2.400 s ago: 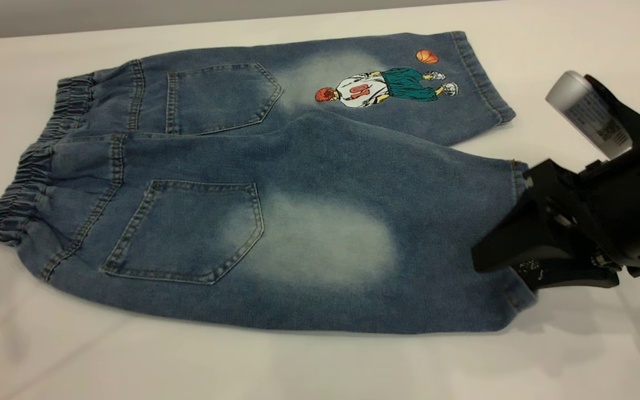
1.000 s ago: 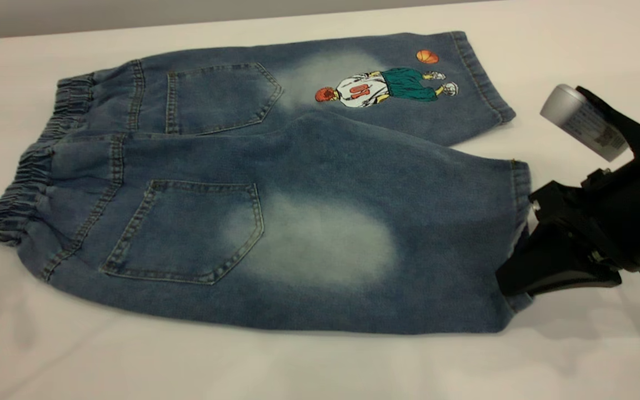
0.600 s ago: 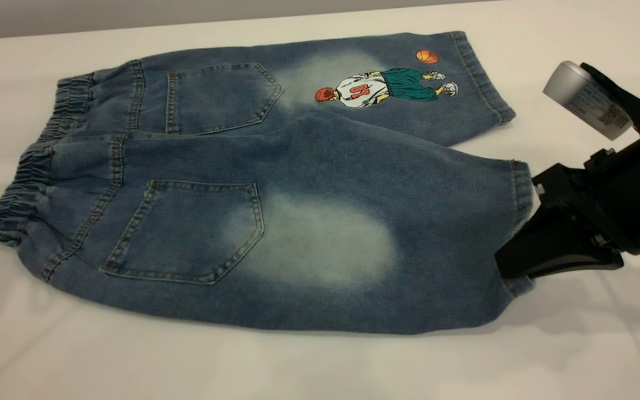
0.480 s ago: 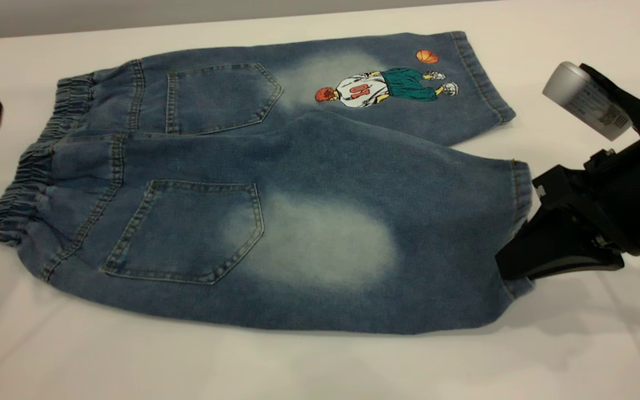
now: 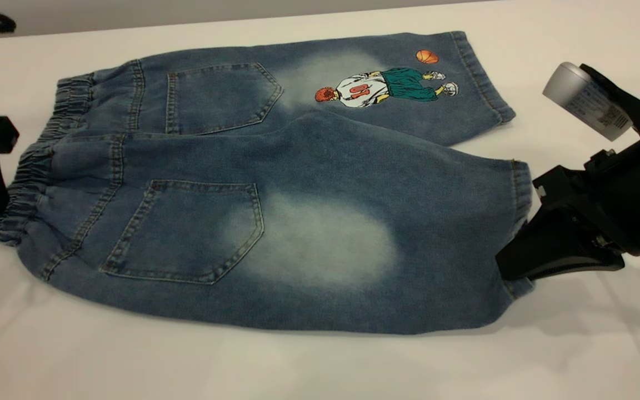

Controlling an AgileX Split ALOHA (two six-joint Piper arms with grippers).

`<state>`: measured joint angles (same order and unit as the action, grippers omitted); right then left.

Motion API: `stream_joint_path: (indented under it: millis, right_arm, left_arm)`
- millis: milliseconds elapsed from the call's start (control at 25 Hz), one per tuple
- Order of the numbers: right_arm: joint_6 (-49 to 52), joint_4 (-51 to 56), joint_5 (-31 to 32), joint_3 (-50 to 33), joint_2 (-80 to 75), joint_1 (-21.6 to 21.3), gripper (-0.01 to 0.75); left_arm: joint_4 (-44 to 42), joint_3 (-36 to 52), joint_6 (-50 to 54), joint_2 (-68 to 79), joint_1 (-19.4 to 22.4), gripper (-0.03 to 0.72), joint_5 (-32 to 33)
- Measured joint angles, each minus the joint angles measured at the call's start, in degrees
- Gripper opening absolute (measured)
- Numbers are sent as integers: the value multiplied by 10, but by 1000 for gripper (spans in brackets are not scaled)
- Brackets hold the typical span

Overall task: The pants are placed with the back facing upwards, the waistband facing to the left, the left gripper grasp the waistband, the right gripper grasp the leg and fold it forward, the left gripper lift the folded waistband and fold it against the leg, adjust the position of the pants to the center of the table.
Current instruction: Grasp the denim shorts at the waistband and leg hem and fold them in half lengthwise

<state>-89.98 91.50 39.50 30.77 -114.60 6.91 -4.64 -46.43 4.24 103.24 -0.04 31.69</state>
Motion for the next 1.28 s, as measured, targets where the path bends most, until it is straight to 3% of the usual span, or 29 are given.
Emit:
stream_joint_path:
  millis: [320, 560, 1120, 1280]
  right_arm:
    - [0, -3, 7, 0, 0, 0, 8]
    - [0, -3, 6, 0, 0, 0, 8]
    - [0, -4, 13, 0, 0, 0, 11]
    - [1, -4, 13, 0, 0, -1, 11]
  left_arm:
    - [-59, 0, 43, 19, 36, 414, -32]
    - [-58, 0, 41, 49, 33, 414, -108]
    - [-38, -1, 34, 136, 33, 413, -155]
    - [-26, -2, 34, 148, 33, 379, -164]
